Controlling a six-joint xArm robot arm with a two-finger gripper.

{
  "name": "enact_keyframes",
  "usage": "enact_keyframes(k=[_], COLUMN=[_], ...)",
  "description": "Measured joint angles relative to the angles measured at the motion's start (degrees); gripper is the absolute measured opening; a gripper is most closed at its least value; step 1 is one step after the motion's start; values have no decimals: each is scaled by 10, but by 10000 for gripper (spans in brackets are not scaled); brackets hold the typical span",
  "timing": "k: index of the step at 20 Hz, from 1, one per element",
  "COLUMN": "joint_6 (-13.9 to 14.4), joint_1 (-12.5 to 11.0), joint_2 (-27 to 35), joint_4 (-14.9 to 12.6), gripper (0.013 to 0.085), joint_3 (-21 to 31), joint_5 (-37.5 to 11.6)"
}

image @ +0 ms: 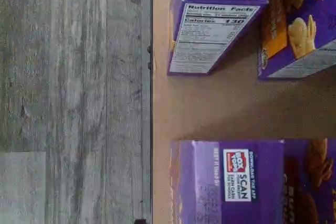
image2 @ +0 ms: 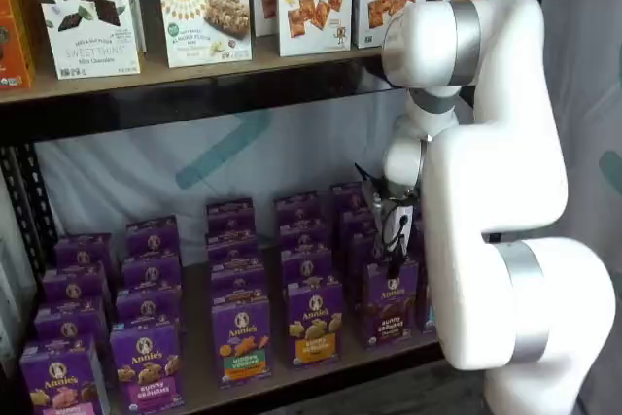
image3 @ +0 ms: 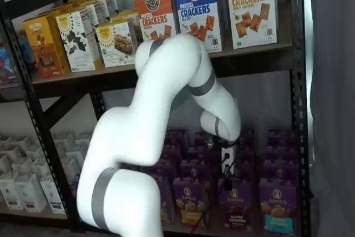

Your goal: Pick up the purple box with a brown patch in the center, on the bottom shelf, the fifth box from the left

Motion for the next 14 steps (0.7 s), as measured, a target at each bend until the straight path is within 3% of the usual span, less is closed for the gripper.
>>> enact_keyframes(k=[3,8,11,14], joint_6=[-8,10,36,77], joint_1=[5,14,17,17], joint_2=[-7,-17,-17,-14], joint_4=[17,8,-20,-70], gripper=[850,850,850,850], joint_3=[-4,-4,2,8], joint_5=[16,24,5,-17])
